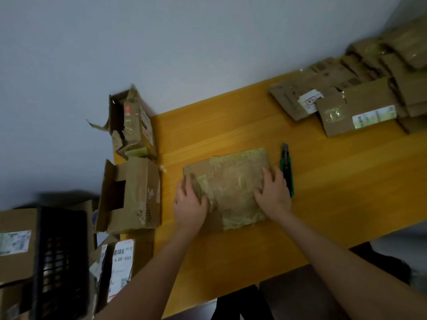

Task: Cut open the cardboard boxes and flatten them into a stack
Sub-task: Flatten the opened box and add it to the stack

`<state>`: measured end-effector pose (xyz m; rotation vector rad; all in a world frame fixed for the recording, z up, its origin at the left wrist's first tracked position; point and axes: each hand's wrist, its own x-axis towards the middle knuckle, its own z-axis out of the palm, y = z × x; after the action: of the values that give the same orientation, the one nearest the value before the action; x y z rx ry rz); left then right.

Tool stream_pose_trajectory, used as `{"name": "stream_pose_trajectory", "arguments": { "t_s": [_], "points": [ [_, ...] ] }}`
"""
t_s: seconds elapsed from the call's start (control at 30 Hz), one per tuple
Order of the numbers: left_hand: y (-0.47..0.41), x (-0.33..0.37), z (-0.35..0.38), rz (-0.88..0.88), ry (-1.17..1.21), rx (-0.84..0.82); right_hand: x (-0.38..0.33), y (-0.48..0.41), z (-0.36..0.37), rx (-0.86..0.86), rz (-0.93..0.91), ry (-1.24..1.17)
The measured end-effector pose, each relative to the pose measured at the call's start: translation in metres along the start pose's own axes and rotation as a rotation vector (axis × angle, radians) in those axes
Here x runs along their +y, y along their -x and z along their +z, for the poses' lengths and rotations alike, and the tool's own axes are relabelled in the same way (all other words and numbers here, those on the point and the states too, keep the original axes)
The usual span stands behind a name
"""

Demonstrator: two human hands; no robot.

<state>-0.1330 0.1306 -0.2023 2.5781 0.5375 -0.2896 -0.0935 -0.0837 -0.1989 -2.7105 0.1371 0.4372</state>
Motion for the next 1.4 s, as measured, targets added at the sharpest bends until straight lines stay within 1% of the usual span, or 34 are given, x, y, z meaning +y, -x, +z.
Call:
{"name": "stream_pose_trajectory", "arguments": {
  "t_s": [0.07,0.13,0.27,0.33,0.4,0.53,0.63,0.77,0.83,0.9,0.97,1.03,1.1,1.2,1.3,1.4],
  "points": [
    [-0.001,0.001,-0.008,-0.201,0.206,-0.044,-0.001,0.002,-0.008,-0.076,0.1,-0.138],
    [-0.004,0.003,-0.01,-0.29,0.339,-0.077,-0.003,0.004,-0.01,-0.1,0.159,-0.238],
    [-0.007,0.01,-0.021,-0.464,0.636,-0.091,-0.013,0.012,-0.016,-0.048,0.316,-0.497],
    [-0.007,0.016,-0.032,-0.46,0.682,-0.082,-0.02,0.014,-0.028,-0.035,0.343,-0.576],
    [-0.012,0.025,-0.044,-0.426,0.695,-0.066,-0.025,0.014,-0.049,0.02,0.343,-0.618],
    [-0.024,0.054,-0.069,-0.361,0.785,-0.137,-0.033,0.014,-0.097,0.147,0.272,-0.762],
    [-0.034,0.079,-0.078,-0.284,0.852,-0.147,-0.027,0.016,-0.131,0.25,0.257,-0.696],
    [-0.038,0.118,-0.078,-0.226,0.879,-0.194,-0.004,0.013,-0.165,0.402,0.293,-0.608],
    [-0.04,0.137,-0.074,-0.181,0.872,-0.186,0.006,0.006,-0.177,0.436,0.286,-0.586],
    [-0.047,0.156,-0.072,-0.136,0.894,-0.162,0.015,-0.006,-0.189,0.44,0.315,-0.536],
    [-0.057,0.179,-0.07,-0.112,0.932,-0.146,0.026,-0.022,-0.203,0.438,0.372,-0.421],
    [-0.07,0.206,-0.065,-0.103,0.963,-0.135,0.038,-0.042,-0.217,0.448,0.372,-0.299],
    [-0.085,0.237,-0.058,-0.117,0.988,-0.105,0.051,-0.066,-0.227,0.445,0.314,-0.227],
    [-0.113,0.284,-0.04,-0.178,1.059,-0.047,0.074,-0.107,-0.235,0.399,0.177,-0.138],
    [-0.138,0.337,-0.016,-0.242,1.158,-0.017,0.109,-0.15,-0.245,0.293,0.005,0.0],
    [-0.159,0.393,0.008,-0.293,1.161,0.015,0.149,-0.19,-0.257,0.158,-0.19,0.176]
  ]
}}
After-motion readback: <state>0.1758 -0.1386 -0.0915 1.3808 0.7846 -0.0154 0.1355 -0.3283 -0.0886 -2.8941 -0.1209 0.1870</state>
